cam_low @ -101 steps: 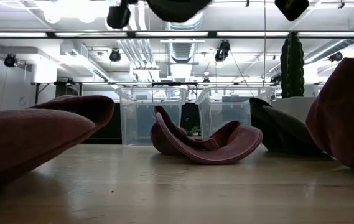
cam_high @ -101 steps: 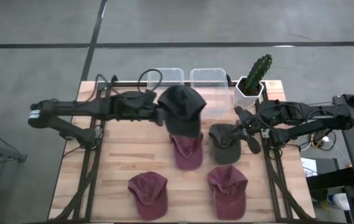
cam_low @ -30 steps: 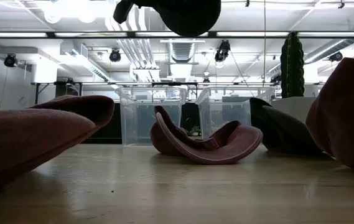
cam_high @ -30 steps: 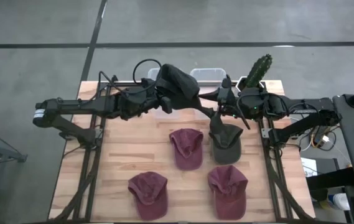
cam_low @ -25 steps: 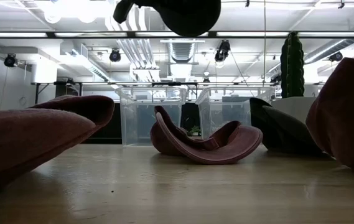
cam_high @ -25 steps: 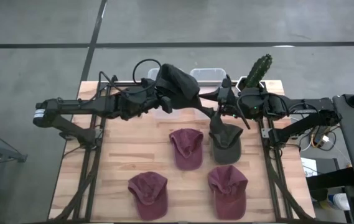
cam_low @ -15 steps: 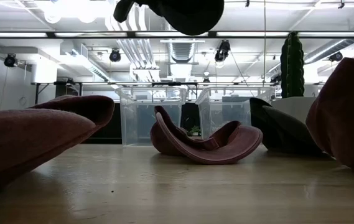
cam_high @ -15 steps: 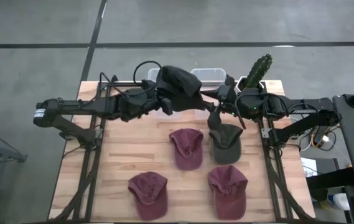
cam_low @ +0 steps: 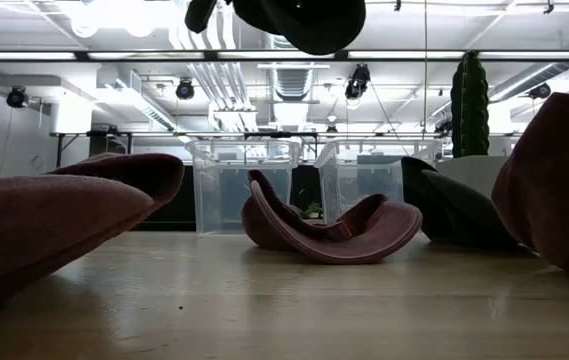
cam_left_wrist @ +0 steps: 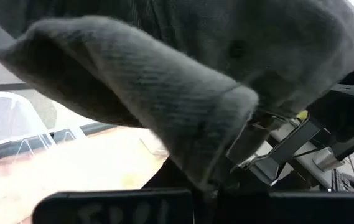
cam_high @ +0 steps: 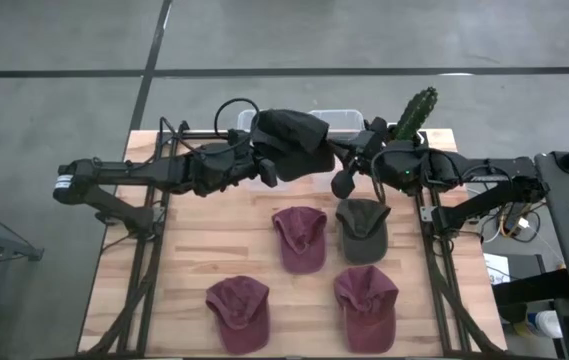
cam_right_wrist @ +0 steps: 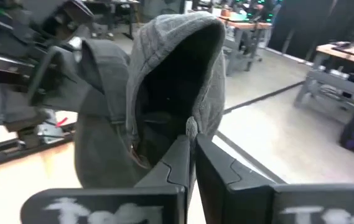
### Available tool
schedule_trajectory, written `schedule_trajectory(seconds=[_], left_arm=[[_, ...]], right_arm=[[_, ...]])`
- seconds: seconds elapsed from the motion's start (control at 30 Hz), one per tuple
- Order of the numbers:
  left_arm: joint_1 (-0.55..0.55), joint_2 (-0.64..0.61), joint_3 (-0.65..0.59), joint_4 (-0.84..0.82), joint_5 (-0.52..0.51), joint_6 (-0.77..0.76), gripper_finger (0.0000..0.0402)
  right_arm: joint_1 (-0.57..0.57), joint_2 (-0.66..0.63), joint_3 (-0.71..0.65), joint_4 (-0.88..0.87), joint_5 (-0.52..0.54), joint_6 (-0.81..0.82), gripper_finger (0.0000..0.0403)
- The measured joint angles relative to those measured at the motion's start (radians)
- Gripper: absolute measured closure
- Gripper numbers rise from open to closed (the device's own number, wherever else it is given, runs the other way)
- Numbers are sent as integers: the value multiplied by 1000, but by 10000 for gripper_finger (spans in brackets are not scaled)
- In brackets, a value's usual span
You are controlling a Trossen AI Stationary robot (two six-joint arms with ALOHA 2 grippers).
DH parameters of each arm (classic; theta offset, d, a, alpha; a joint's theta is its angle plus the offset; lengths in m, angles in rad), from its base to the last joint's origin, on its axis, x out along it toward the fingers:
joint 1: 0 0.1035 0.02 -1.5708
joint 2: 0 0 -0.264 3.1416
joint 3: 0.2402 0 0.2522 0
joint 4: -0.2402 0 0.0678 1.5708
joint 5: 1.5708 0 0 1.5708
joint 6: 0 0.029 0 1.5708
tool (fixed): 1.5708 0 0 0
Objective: Pick & Place hat
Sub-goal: Put the left black cap into the right transparent bin
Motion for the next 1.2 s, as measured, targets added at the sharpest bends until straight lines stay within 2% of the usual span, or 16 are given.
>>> schedule_trajectory(seconds=[0.23,0.9,1.2], left_arm=[[0,-1,0,4,3,0,372],[0,-3,0,4,28,96,361],[-3,-3,0,-39,36,108,302]], right_arm=[[1,-2,0,-10,2,15,394],[2,-59,-1,-14,49,19,395],[-23,-79,-1,-23,103,54,395]])
